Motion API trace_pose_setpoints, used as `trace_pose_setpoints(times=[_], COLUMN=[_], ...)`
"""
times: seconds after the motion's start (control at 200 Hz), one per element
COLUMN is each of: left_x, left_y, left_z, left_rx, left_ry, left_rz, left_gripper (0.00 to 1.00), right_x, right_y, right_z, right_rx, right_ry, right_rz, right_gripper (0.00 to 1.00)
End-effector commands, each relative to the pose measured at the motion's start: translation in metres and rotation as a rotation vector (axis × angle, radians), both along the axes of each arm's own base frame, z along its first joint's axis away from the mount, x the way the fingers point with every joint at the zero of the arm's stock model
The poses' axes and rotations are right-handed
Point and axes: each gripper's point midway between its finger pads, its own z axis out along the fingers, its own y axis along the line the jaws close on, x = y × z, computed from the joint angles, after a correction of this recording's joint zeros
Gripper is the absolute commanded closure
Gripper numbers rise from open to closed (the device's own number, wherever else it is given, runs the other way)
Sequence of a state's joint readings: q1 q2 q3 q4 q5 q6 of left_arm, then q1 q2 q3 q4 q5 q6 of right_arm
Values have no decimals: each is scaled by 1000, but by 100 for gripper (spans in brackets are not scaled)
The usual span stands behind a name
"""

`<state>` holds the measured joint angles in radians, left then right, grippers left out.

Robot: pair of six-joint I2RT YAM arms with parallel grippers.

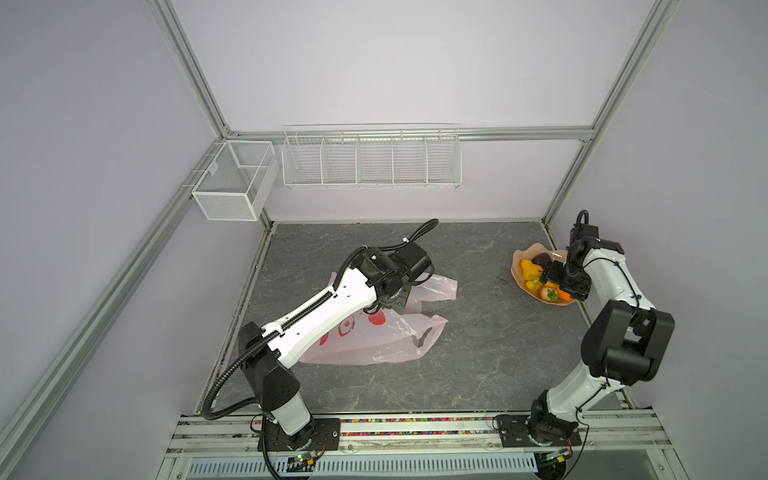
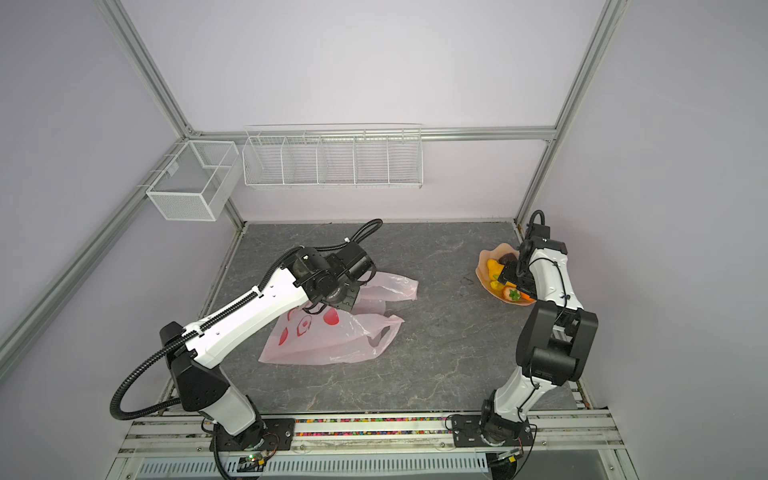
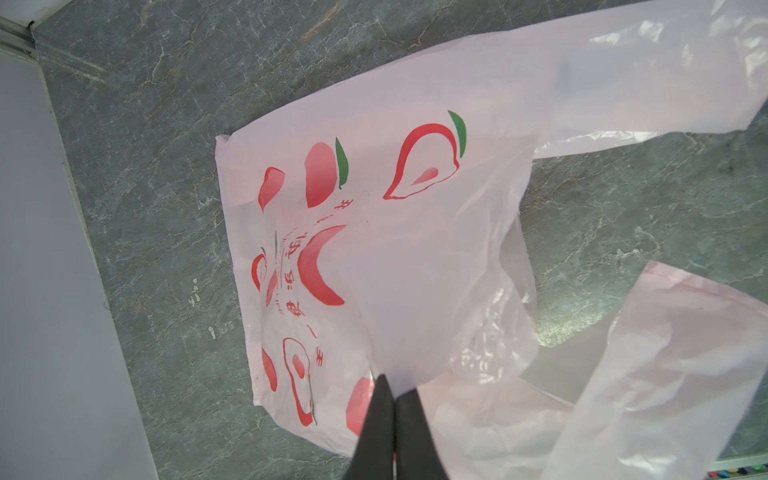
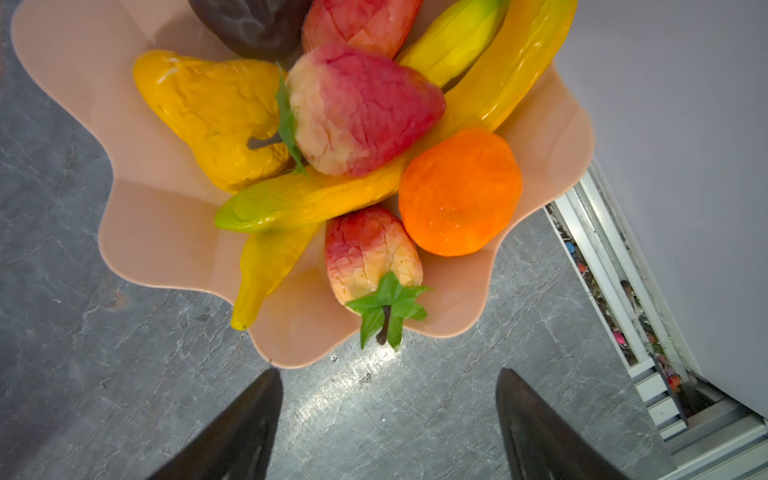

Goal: Place the fruits into the plastic bag
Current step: 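Hold the bag open with left gripper while right gripper reaches into bowl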

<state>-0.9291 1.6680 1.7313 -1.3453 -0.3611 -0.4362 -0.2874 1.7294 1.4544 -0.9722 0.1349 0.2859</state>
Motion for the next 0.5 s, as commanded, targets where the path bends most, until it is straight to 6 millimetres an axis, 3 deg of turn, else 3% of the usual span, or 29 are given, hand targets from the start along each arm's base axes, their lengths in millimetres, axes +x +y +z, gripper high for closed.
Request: trace_pose_setpoints(times=[0.0, 0.365, 0.38, 0.495], left_x=[-1, 3, 3, 4], left_y=[2, -5, -5, -7], left_z=[5, 1, 1, 0], left_rx=[-26, -31, -30, -27], left_ry=[-5, 5, 6, 8], left_rz=[20, 14, 13, 7], left_gripper=[100, 100, 100, 100], right_x=[-2, 3, 11, 15], right_y=[3, -2, -4, -7], right_z=[-17, -38, -38, -44], right_rx=[30, 27, 20, 15], right_ry=[37, 96, 69, 75], right_rz=[15, 18, 18, 23], right_gripper=[17, 22, 22, 25])
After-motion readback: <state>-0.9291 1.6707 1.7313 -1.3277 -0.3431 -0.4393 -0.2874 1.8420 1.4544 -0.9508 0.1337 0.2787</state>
